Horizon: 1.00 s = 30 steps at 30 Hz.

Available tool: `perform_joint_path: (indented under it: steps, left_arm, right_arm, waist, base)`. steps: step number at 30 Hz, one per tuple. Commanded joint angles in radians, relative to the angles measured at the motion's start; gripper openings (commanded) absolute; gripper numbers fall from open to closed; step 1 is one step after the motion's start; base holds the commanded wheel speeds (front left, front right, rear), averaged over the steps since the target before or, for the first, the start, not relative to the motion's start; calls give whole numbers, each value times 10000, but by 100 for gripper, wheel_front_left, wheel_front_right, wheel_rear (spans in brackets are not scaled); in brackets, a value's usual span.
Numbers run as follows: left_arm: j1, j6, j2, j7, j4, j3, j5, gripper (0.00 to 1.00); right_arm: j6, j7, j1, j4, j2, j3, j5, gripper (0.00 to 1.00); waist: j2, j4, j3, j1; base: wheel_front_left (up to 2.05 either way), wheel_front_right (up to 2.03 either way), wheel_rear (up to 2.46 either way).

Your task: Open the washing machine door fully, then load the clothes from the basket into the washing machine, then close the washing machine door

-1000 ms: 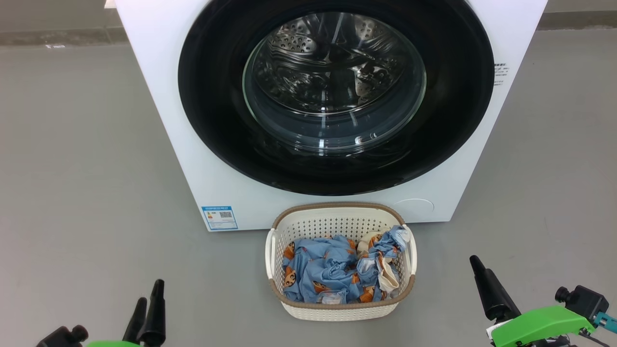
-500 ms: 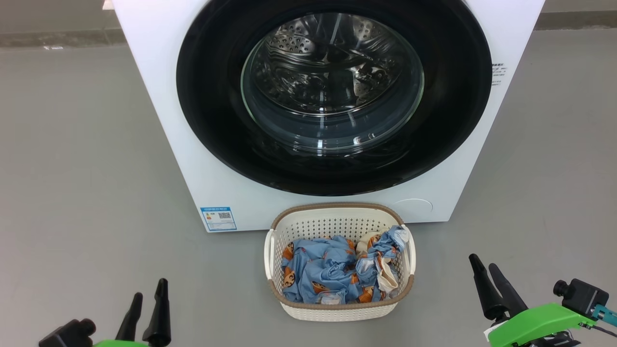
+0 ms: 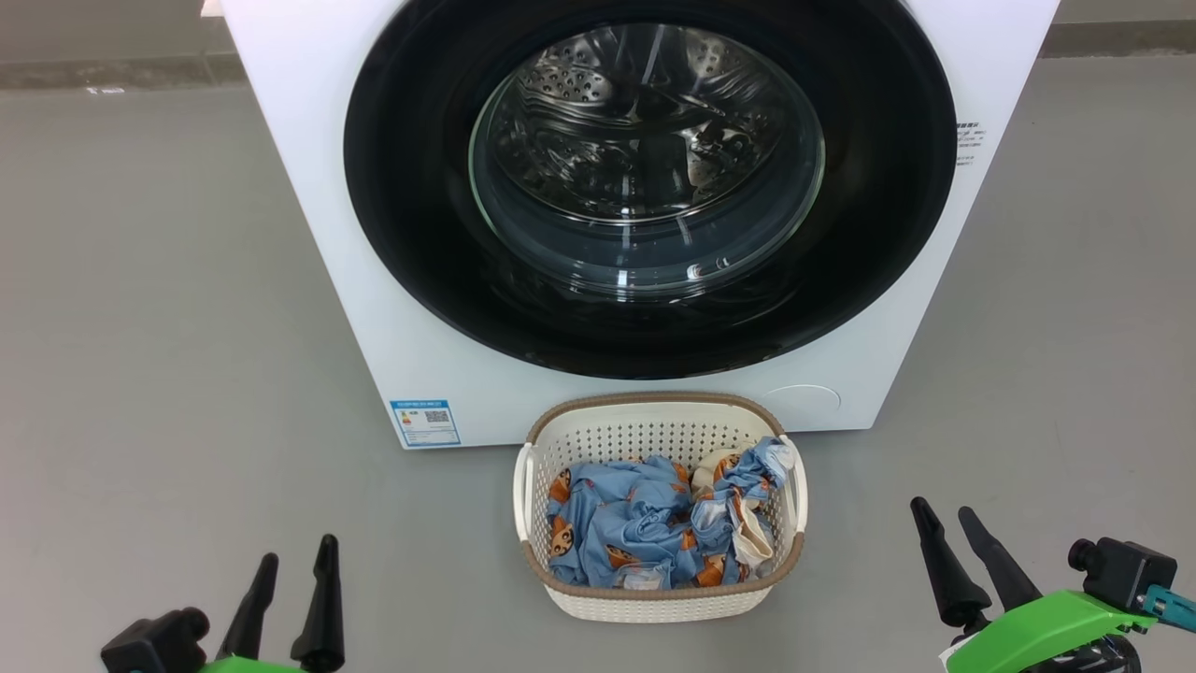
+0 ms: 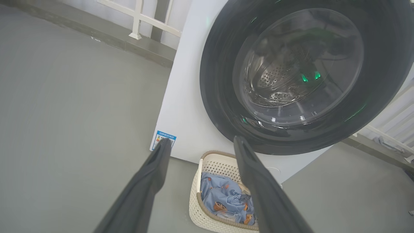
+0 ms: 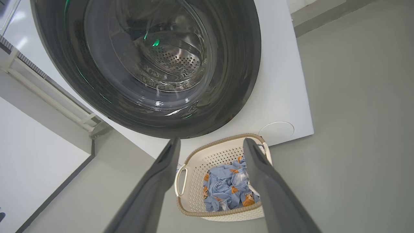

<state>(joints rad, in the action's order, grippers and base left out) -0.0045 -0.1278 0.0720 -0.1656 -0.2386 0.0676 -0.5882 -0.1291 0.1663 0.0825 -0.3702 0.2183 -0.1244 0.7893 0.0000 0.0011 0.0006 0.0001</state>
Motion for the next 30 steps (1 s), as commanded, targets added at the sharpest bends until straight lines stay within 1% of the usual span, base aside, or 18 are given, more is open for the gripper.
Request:
perform_joint_path:
  steps: [1,16,23,30]
  left_arm:
    - [-328,-22,206,-157,303,-201,374,100]
    - [-284,-26,274,-599,305,-171,2005,100]
    - [-292,-28,314,-805,174,-133,2572,100]
    - [-305,-29,340,-962,33,-105,3063,100]
  right_arm:
    - [-12,155,357,182,207,-261,-360,100]
    - [-14,594,472,146,559,-453,-1765,100]
    - [-15,798,483,76,695,-280,-2442,100]
    - [-16,954,424,64,675,13,-3030,100]
  waist:
    - [0,5,3,0]
    - [0,-40,23,0]
    - [0,-86,32,0]
    - [0,-118,16,0]
  base:
    - [0,0,0]
    - [0,0,0]
    - [0,0,0]
    - [0,0,0]
